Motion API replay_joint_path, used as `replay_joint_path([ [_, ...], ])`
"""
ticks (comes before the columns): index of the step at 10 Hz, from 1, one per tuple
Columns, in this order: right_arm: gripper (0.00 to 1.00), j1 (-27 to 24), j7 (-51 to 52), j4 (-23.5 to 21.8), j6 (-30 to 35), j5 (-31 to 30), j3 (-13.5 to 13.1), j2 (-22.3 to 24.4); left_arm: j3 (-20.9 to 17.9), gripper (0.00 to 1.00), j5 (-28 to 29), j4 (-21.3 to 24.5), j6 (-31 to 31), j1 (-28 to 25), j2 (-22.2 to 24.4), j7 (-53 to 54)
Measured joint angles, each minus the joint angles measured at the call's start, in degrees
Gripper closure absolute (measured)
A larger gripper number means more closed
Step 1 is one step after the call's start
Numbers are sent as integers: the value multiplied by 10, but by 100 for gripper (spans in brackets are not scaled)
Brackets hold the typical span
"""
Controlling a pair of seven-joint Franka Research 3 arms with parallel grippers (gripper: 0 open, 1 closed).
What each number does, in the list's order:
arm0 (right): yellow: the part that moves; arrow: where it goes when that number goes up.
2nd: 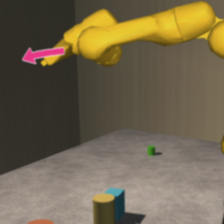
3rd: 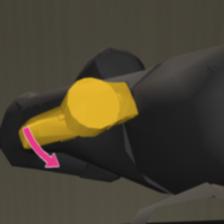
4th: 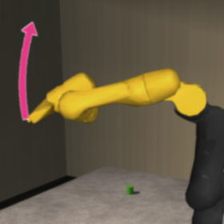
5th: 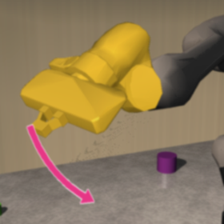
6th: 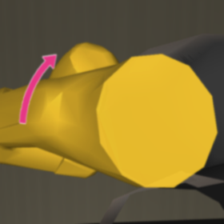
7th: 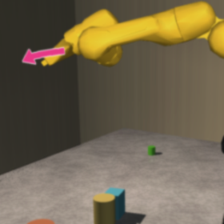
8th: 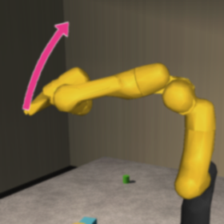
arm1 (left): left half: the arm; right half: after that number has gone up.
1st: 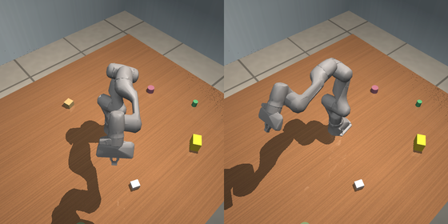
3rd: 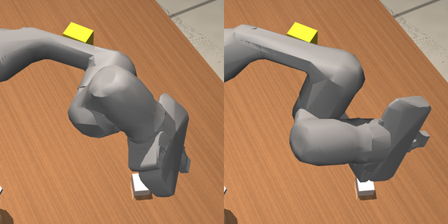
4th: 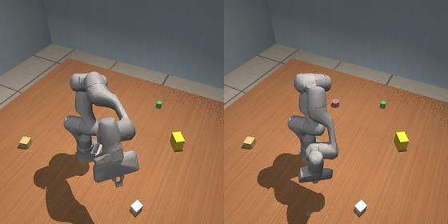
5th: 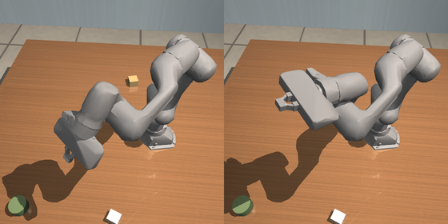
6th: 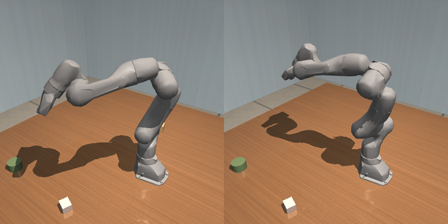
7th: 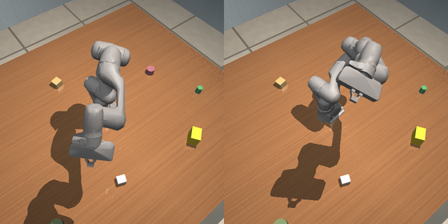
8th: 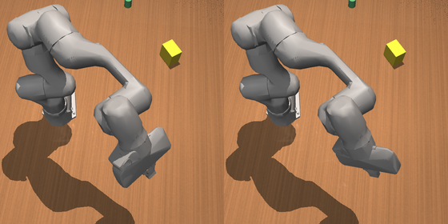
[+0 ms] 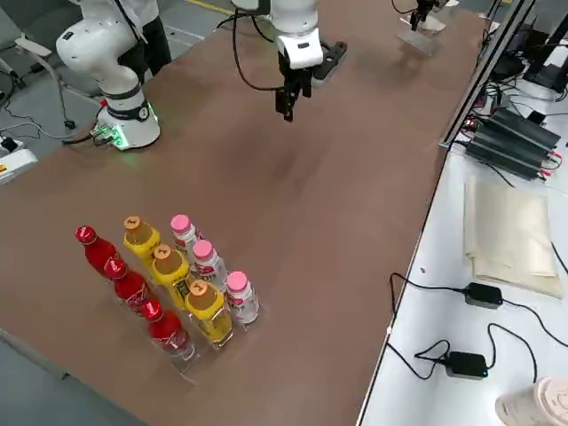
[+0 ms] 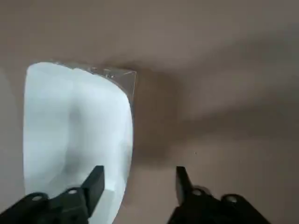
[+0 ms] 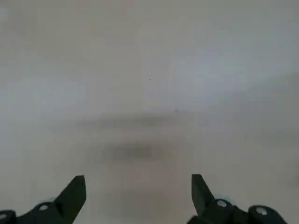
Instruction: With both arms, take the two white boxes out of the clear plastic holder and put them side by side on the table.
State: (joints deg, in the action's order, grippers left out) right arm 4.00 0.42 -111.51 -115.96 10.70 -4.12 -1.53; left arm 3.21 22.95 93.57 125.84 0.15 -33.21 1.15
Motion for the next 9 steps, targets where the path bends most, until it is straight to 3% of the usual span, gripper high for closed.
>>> replay_joint_path([
  [6, 0, 53, -23, -70, -100, 39, 0, 2, -2, 78, 26, 8, 0, -10, -6, -1],
  [7, 0, 72, -39, -92, -135, 41, 0, 2, -1, 93, 26, 6, 0, -9, -6, -1],
  [9, 0, 113, -69, -135, -189, 77, 1, 2, 2, 98, 24, -6, -6, 3, 0, -12],
])
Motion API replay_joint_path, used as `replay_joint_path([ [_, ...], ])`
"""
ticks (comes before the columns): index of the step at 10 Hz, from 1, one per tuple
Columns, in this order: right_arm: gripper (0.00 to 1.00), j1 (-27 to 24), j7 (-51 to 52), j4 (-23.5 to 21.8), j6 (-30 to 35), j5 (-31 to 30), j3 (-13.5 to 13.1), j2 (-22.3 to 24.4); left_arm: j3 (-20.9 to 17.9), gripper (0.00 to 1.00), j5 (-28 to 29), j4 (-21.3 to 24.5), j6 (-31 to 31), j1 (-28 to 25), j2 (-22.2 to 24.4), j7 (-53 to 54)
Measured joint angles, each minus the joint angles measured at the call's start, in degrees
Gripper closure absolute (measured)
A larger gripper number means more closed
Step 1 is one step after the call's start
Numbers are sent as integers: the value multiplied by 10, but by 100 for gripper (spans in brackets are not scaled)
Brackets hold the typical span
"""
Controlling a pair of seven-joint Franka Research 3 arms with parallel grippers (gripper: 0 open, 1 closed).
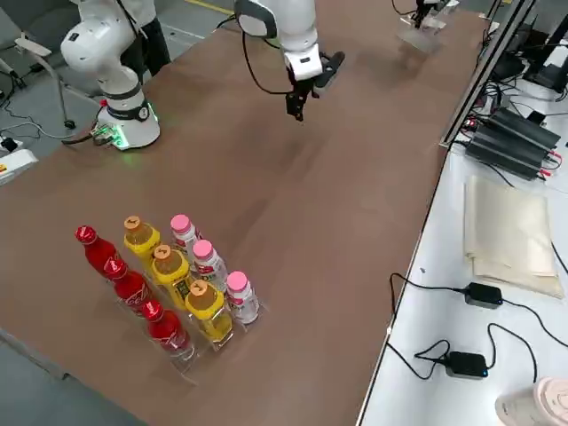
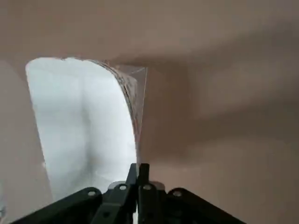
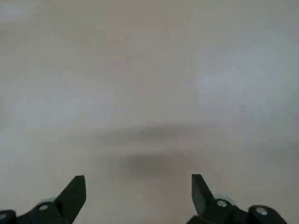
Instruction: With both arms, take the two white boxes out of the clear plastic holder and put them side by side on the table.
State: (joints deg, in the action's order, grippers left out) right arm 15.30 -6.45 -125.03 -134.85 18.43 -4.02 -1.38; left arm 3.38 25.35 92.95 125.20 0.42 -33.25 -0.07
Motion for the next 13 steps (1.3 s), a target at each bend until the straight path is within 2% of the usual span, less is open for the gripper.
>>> replay_joint_path([
  [2, 0, 32, -33, -10, -18, 28, 0, 0, 9, 98, -40, -15, -35, 27, 16, -42],
  [3, 0, 44, -46, -13, -32, 30, 0, 0, 28, 98, -68, -20, -56, 38, 26, -87],
  [5, 0, 77, -63, -49, -105, 32, 0, -4, 98, 98, -104, -24, -87, 50, 43, -221],
  [7, 0, 131, -120, -93, -204, 33, 0, -28, 178, 98, -109, -33, -94, 71, 45, -315],
  [10, 0, 177, -176, -99, -271, 33, 1, -77, 193, 98, -133, -41, -97, 195, 24, -398],
  [13, 0, 178, -177, -99, -273, 33, -3, -84, 192, 98, -155, -89, -74, 290, -57, -439],
])
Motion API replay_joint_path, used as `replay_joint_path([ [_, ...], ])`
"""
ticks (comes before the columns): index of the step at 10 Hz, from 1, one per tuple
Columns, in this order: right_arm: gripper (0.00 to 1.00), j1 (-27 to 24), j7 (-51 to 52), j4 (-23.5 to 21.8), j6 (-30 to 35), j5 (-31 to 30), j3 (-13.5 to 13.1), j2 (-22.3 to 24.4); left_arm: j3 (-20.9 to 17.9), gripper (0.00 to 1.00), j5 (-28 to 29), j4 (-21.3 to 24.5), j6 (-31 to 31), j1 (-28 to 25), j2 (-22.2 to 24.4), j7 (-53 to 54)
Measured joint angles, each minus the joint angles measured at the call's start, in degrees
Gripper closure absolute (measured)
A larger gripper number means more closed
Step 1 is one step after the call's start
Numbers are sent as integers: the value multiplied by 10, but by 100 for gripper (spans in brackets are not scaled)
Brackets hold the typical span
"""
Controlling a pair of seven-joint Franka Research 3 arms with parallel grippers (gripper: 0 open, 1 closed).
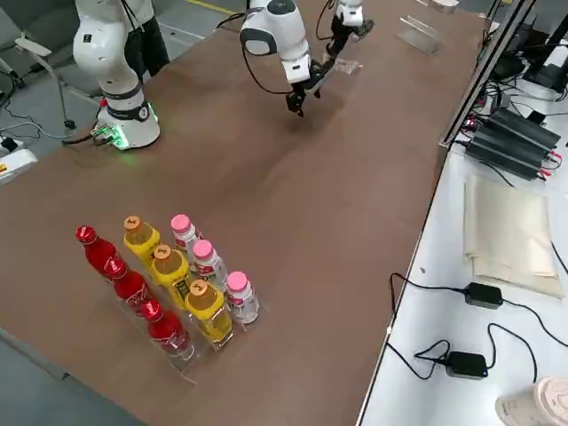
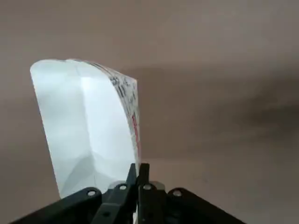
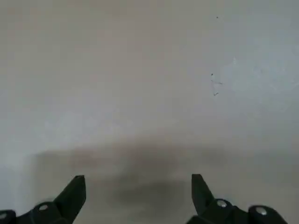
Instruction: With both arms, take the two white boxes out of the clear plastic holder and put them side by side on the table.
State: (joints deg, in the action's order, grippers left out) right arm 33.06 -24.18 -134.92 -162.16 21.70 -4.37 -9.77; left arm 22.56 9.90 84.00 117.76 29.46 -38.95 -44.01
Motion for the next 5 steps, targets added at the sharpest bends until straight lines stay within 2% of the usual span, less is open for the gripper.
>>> replay_joint_path([
  [3, 0, 0, 0, 0, 0, 0, 0, 0, -1, 98, -1, -16, 111, 36, -48, -58],
  [5, 0, 0, 0, 0, 0, 0, 0, 0, -2, 96, -1, -18, 157, 57, -70, -81],
])
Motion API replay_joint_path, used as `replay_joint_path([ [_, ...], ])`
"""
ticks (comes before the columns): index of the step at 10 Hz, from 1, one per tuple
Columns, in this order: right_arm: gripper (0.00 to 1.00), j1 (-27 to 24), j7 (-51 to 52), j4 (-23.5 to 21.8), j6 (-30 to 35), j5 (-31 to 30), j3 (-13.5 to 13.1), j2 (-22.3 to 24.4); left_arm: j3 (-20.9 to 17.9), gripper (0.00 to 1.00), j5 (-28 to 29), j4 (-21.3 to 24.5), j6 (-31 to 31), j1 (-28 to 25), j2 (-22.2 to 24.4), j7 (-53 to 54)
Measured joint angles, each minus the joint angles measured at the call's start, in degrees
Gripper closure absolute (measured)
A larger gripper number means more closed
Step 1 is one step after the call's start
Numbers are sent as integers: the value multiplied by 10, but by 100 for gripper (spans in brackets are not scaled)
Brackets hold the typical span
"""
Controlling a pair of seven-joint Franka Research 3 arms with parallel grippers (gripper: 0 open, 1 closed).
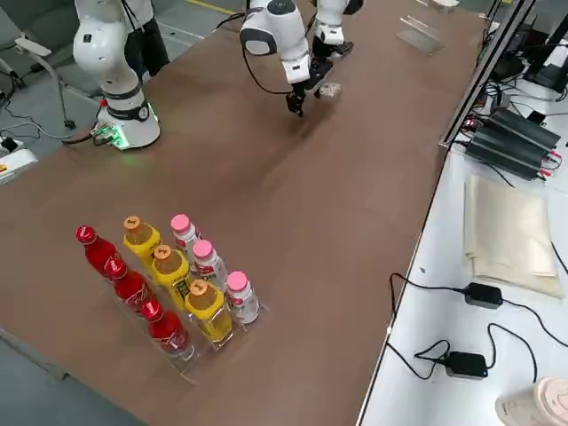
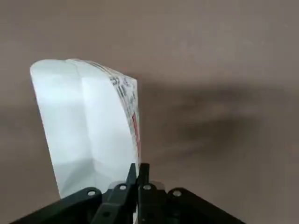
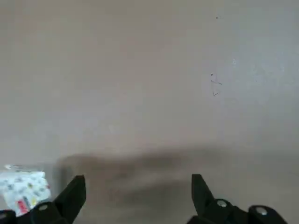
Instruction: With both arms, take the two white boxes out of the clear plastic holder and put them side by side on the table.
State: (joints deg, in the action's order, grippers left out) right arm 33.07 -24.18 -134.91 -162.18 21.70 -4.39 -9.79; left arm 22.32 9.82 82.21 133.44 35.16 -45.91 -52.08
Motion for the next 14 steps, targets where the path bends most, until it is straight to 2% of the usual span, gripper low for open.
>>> replay_joint_path([
  [2, 0, 0, 0, 0, 0, 0, 0, 0, -1, 85, 0, -3, 21, 10, -8, -8],
  [4, 0, 0, 0, 0, -1, 0, 0, 0, -4, 56, -4, -21, 7, -6, 0, -10],
  [6, 0, 4, 0, 0, -8, 0, 1, -1, 0, 31, -16, -30, -62, -76, 37, -9],
  [8, 0, 31, -31, -1, -36, 1, 1, -14, 2, 29, -20, -30, -139, -168, 81, 7],
  [10, 0, 82, -88, -3, -101, 1, 2, -55, 0, 30, -6, -29, -261, -259, 123, 129],
  [11, 0, 103, -107, -4, -136, 2, 2, -81, 0, 30, 16, -25, -296, -303, 147, 180],
  [14, 3, 120, -120, -3, -172, 7, 2, -118, 1, 32, 81, -3, -311, -432, 197, 345],
])
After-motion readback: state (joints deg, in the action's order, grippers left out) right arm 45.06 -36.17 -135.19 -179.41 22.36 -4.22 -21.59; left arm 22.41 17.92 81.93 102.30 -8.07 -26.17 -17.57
